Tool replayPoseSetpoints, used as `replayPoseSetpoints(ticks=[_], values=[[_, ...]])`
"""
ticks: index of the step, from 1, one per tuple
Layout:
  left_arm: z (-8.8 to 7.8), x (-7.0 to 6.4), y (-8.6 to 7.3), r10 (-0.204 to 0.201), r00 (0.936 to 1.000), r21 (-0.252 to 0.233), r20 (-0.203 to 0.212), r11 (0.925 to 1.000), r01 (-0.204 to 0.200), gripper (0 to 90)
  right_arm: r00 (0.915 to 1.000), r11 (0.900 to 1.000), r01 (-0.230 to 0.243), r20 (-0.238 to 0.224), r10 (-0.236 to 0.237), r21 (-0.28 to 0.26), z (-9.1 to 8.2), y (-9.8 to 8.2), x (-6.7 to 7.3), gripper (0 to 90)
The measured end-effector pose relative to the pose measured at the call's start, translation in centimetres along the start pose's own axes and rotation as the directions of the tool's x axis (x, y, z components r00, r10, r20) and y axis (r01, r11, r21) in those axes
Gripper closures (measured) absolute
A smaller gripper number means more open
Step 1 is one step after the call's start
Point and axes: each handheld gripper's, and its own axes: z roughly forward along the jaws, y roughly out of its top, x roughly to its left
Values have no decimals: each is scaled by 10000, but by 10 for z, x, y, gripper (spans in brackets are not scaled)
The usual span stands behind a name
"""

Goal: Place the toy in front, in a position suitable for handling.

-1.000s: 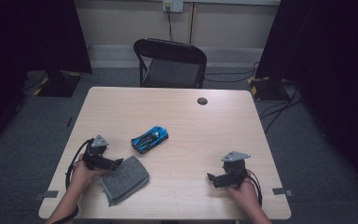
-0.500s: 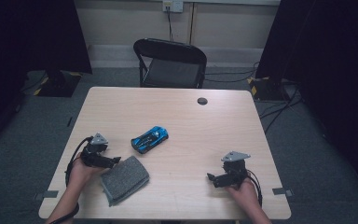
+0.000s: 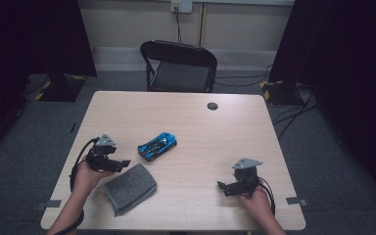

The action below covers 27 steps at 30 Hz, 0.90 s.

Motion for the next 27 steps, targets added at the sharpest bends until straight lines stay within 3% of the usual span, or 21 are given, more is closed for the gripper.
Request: replayPoseSetpoints(ticks=[7,12,23,27], values=[[2,-11,14,277,9977,215,611,9993,-290,178,10000,10000,13,-1,-13,-7,0,0,0,0],[6,-9,26,-104,9947,-115,1022,9999,116,177,10000,10000,6,0,-6,3,0,0,0,0],[25,-20,56,266,9915,-66,1270,9996,-260,199,10000,10000,0,8,0,-1,1,1,0,0],[35,-20,64,338,9916,234,1248,9990,-370,199,10000,10000,-12,7,12,5,1,1,0,0]])
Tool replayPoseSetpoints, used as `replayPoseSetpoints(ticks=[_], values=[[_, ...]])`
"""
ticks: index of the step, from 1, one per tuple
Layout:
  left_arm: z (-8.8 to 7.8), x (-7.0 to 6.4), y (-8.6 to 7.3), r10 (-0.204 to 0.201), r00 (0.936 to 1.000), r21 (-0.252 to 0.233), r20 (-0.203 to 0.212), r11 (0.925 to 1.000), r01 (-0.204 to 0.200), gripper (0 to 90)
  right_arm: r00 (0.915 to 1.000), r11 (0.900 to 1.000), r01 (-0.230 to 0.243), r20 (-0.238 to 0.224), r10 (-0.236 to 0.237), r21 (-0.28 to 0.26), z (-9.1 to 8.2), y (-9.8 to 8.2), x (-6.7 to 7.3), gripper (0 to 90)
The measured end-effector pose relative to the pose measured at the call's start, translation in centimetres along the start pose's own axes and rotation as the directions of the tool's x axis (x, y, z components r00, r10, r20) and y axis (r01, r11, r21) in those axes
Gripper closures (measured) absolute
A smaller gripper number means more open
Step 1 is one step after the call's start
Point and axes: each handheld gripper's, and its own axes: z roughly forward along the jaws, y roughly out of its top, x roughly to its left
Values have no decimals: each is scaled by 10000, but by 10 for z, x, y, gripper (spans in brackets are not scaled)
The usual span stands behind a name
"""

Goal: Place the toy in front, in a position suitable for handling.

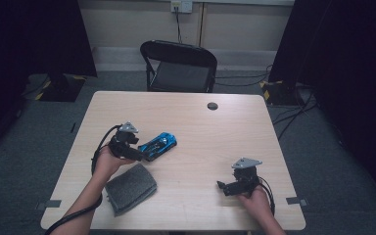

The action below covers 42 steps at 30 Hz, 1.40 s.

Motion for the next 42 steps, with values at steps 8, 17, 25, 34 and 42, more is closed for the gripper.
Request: replayPoseSetpoints(ticks=[8,17,25,34,42], values=[[26,3,12,-3,9999,219,-120,9998,6,188,10000,10000,5,-8,-5,-2,0,0,0,0],[50,4,25,279,9995,539,-177,9982,-269,185,10000,10000,8,-9,-8,-3,0,0,0,0],[62,4,27,357,9994,648,16,9973,-357,194,10000,10000,-1,-9,1,-1,0,0,0,0],[76,4,23,446,9988,1137,-214,9926,-419,207,10000,10000,-2,-8,2,-2,0,0,0,0],[82,4,20,399,9990,1144,-193,9927,-374,258,10000,10000,9,-8,-9,-4,0,0,0,0]])
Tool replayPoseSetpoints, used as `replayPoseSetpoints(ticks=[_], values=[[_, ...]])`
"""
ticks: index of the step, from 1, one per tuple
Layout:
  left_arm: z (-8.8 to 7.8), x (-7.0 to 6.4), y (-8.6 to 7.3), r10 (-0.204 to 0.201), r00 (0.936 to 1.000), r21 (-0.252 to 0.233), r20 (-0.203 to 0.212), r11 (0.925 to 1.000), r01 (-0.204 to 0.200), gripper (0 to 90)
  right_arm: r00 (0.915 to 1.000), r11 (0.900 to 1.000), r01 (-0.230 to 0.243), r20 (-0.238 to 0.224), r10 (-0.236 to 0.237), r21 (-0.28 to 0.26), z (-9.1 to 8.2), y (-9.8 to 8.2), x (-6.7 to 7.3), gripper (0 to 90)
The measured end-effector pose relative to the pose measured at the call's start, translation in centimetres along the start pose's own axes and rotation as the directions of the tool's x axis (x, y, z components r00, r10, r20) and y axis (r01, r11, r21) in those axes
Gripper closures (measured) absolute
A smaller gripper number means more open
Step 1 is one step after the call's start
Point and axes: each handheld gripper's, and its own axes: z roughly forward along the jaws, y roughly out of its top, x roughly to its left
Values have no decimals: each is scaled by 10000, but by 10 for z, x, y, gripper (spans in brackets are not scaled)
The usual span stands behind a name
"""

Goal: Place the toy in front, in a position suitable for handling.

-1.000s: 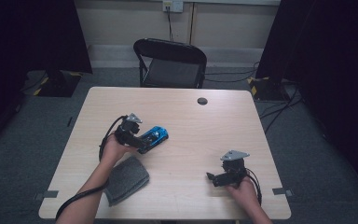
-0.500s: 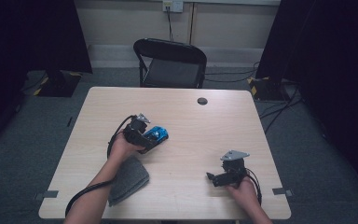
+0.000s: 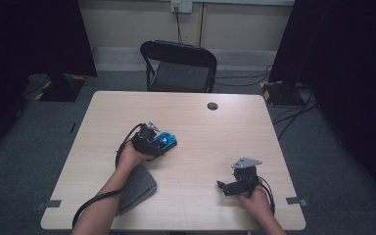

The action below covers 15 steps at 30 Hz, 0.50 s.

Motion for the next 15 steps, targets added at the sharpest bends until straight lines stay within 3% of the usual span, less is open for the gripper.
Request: replayPoseSetpoints(ticks=[8,12,15], values=[[-1,0,2,-220,9998,135,-2,9997,220,263,10000,10000,0,1,0,0,0,0,0,0],[-7,-1,4,-167,9999,-66,24,9998,167,283,10000,10000,-9,-1,9,2,0,0,0,0],[-9,-3,7,-17,9998,204,-215,9998,21,284,10000,10000,-2,0,2,0,0,0,0,0]])
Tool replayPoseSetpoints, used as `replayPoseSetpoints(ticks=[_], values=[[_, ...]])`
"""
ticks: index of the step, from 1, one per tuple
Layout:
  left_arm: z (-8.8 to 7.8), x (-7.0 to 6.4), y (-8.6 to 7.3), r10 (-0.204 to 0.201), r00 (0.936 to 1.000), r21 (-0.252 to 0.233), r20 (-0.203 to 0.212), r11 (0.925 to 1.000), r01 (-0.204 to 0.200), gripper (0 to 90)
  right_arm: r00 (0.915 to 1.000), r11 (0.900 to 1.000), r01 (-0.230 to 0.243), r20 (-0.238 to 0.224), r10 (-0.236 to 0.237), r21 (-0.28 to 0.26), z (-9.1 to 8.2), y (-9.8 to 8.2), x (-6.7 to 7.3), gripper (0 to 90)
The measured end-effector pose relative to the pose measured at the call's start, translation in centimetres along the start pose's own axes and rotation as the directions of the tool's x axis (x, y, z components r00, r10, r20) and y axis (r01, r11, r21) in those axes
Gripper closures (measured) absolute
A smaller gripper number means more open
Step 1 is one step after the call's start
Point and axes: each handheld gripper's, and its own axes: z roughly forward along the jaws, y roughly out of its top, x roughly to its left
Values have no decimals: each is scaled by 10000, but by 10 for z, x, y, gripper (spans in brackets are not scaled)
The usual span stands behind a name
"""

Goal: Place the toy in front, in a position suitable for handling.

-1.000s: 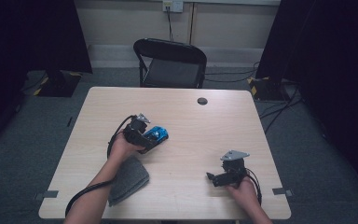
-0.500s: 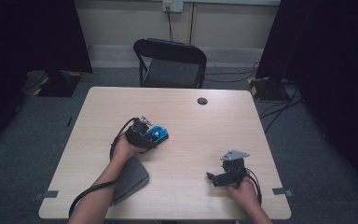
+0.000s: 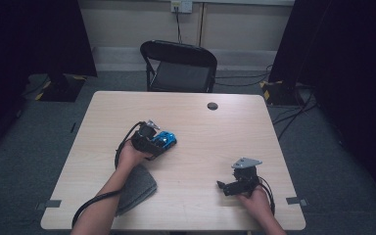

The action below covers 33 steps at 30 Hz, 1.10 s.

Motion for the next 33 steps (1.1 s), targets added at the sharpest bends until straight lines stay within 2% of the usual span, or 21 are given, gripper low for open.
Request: replayPoseSetpoints(ticks=[2,3,9,13,16,19,25,26,28,31,33], values=[[0,-1,0,-33,10000,-66,52,10000,34,284,10000,10000,-9,-1,9,4,0,0,0,0],[0,-1,0,-191,9997,-143,151,9997,193,284,10000,10000,-9,-1,9,4,0,0,0,0],[-3,-10,12,127,9998,-325,134,9994,-122,284,10000,10000,2,0,-2,0,0,0,0,0],[0,-20,21,210,9993,-463,318,9987,-196,284,10000,10000,-8,0,8,5,0,0,0,0],[3,-29,27,440,9983,-391,385,9983,-425,283,10000,10000,-9,-1,9,4,0,0,0,0],[8,-37,32,460,9974,-351,558,9984,-441,283,10000,10000,2,0,-2,0,0,0,0,0],[21,-53,39,675,9962,-163,544,9976,-667,283,10000,10000,2,1,-2,-1,0,0,0,0],[23,-54,39,777,9957,-146,509,9969,-770,283,10000,10000,0,-1,0,0,0,0,0,0],[25,-56,39,692,9963,-120,516,9976,-687,283,10000,10000,-7,0,7,4,0,0,0,0],[33,-59,38,782,9960,62,427,9969,-786,283,10000,10000,-7,0,7,4,0,0,0,0],[34,-59,38,686,9965,-68,482,9976,-684,283,10000,10000,1,0,-1,0,0,0,0,0]])
